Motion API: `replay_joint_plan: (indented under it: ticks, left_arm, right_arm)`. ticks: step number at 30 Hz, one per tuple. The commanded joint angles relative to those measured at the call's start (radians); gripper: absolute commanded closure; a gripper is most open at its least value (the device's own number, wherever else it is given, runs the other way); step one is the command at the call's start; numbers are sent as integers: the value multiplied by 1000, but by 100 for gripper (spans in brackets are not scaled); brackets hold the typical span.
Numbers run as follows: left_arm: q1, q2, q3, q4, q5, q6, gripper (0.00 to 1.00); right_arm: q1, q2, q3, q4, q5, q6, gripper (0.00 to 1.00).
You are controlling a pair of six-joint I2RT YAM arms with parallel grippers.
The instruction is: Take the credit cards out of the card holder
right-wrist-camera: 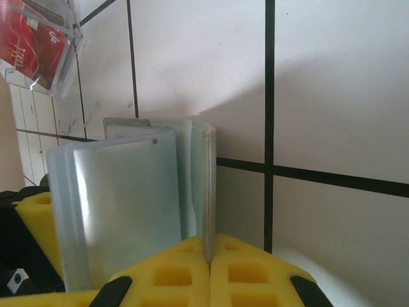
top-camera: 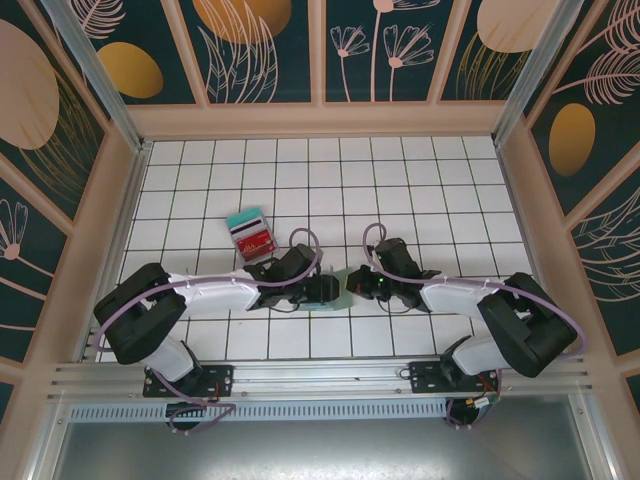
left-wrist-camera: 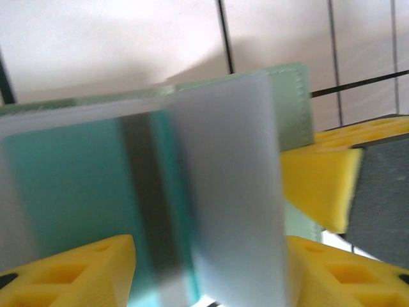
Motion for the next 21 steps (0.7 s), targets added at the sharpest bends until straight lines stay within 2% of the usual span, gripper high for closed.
replay_joint_plan:
  ticks: [1, 4, 9, 12, 15, 21]
  left_arm:
    - [-1, -2, 51, -9, 10, 39, 33]
    - [-1, 0, 70, 1, 45, 55, 33]
    - [-1, 42, 100, 39, 131, 76, 50]
    - [-2, 43, 112, 9, 97, 78, 56]
    - [1, 3, 98, -32, 9, 76, 61]
    - [41, -66, 30, -82, -75, 61, 68]
  right_arm:
    - [-3, 13, 22, 19, -15, -7, 100]
    - [-4, 19, 25, 19, -13, -9, 100]
    - [-14, 21, 24, 18, -12, -9, 100]
    - [-19, 11, 28, -3, 5, -11, 100]
    - [-29, -22, 31, -40, 31, -23, 87]
    - [-85, -100, 63, -167, 60, -84, 72]
